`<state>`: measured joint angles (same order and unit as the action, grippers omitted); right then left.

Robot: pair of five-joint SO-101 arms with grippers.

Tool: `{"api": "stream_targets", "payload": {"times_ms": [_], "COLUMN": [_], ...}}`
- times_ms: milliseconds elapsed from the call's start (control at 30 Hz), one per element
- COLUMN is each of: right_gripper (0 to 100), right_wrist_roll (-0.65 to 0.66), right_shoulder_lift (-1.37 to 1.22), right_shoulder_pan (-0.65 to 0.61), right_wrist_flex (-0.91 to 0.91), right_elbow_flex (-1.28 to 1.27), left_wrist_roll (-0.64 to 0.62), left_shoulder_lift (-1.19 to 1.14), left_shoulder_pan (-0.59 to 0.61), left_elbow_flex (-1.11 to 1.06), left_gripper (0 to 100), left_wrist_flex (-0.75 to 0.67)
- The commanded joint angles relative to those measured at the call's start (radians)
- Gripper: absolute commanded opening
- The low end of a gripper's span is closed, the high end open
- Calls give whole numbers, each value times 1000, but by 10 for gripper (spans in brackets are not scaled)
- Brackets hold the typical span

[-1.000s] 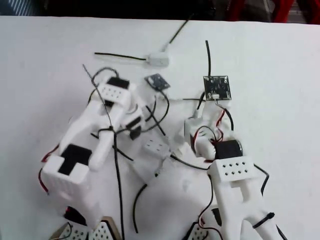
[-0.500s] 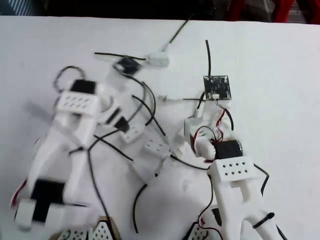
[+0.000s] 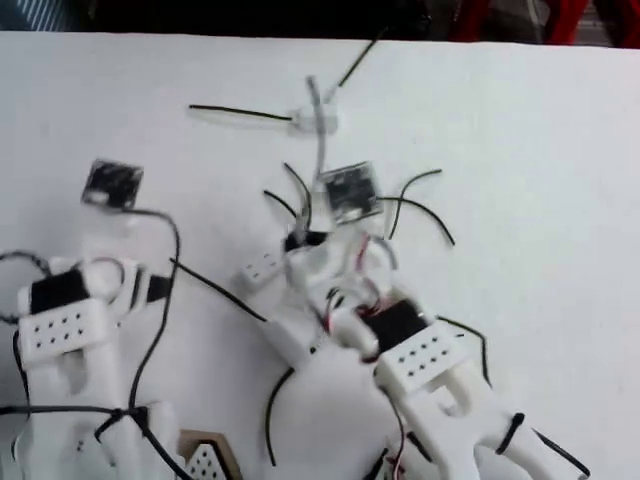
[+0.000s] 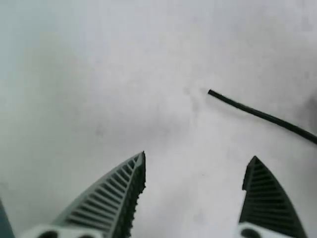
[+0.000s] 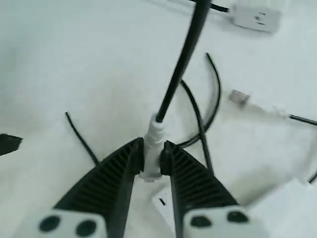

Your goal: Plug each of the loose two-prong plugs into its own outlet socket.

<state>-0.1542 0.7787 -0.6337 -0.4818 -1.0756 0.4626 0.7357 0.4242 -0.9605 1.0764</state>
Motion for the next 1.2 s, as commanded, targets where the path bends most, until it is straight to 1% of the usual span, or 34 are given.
{"api": "stream_targets", "payload": {"times_ms": [0,67,167,300,400,500,800,1167], "right_gripper": [17,17,17,17,17,17,17,17], "right_wrist_roll": [101,126,132,123,123,124,124,126], "right_shoulder_lift": [19,18,-25,-225,-377,-460,-492,-507], "right_shoulder_pan": [-104,-136,-153,-147,-150,-142,-79,-81], "right_wrist_flex": [125,193,220,229,278,338,447,456], "right_elbow_flex": [-29,-51,-48,35,89,94,94,83], "left_wrist_roll": [-9,-9,-9,-9,-9,-9,-9,-9], "left_shoulder_lift": [47,47,47,48,48,48,48,48], "left_shoulder_pan": [97,117,117,119,119,119,119,119], "left_elbow_flex": [-103,-140,-209,-239,-242,-245,-245,-245], "left_gripper": [310,310,309,309,309,309,309,309], "left_wrist_flex": [-86,-114,-166,-192,-192,-193,-192,-192]}}
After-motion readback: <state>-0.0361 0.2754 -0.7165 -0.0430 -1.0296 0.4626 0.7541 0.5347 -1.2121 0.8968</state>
